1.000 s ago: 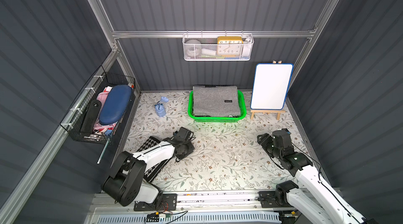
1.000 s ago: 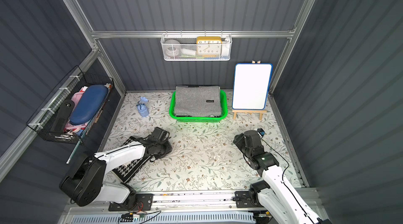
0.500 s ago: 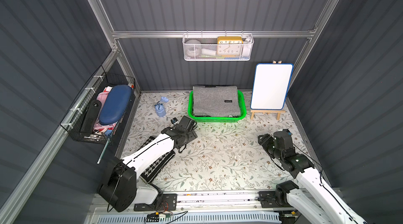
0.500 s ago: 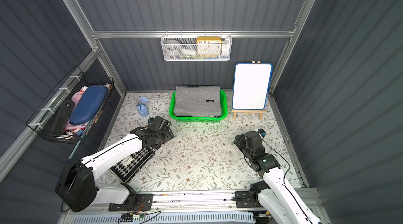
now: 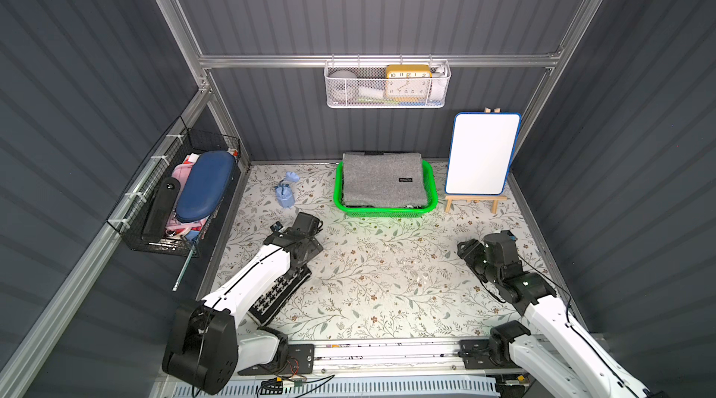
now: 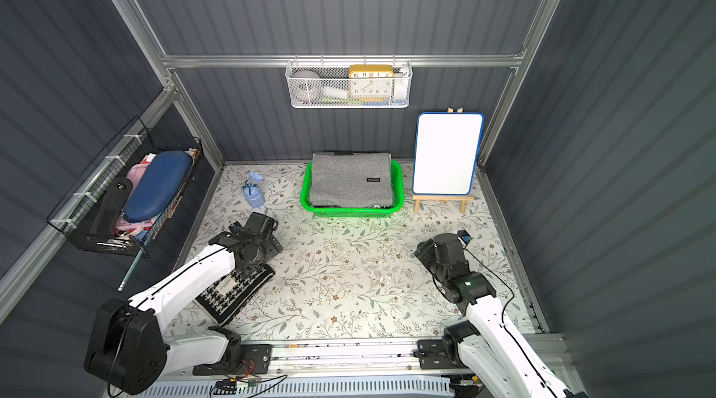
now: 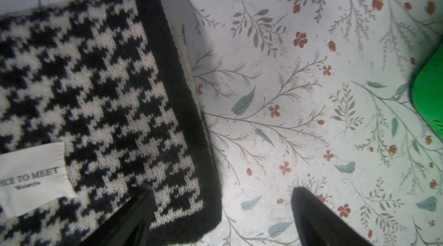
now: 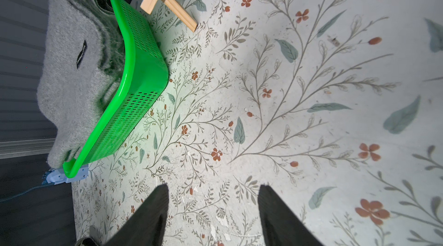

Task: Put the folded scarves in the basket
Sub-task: Move the scarf to the center of the board.

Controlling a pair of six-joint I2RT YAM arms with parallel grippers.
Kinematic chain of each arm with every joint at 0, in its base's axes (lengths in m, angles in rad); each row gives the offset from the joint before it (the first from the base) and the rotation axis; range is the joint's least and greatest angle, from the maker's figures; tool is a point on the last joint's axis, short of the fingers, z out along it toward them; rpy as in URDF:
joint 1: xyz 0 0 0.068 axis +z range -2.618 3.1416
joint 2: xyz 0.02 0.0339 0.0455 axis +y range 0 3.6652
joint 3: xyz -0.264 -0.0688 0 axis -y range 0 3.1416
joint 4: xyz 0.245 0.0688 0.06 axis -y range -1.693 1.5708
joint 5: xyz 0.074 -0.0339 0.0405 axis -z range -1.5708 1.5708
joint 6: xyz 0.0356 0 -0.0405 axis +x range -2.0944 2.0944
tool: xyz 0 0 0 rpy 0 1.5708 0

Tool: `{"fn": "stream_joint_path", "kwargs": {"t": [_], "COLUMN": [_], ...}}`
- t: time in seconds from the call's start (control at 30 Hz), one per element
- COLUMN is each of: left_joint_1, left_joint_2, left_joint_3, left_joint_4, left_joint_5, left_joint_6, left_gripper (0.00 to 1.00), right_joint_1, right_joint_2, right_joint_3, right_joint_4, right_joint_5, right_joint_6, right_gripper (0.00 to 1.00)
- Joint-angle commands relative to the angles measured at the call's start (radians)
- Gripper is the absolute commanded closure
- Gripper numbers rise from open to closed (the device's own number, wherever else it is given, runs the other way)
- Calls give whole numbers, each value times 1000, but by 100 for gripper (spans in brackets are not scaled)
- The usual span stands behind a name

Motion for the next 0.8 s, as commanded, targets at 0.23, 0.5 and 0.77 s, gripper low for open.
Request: {"fn": "stream_joint_path", "kwargs": {"t": [0.23, 0.5, 0.77], "left_joint_1": [18, 19, 16], "left_joint_2": [61, 106, 75], "left_joint_3": [-126, -174, -174], "left_joint_4": [125, 203, 359], "left_joint_5": [94, 165, 318], "left_joint_6": [-42, -40, 134], "left_gripper": [20, 58, 79], "right_joint_1": [3, 3, 3], "right_joint_2": [-8, -8, -6], "right_joint_3": [-10, -17, -17], "right_joint_4": [-16, -13, -9], "right_joint_5": [7, 8, 8], "right_joint_6": [-11, 1, 1], "right_gripper": [36, 36, 37]}}
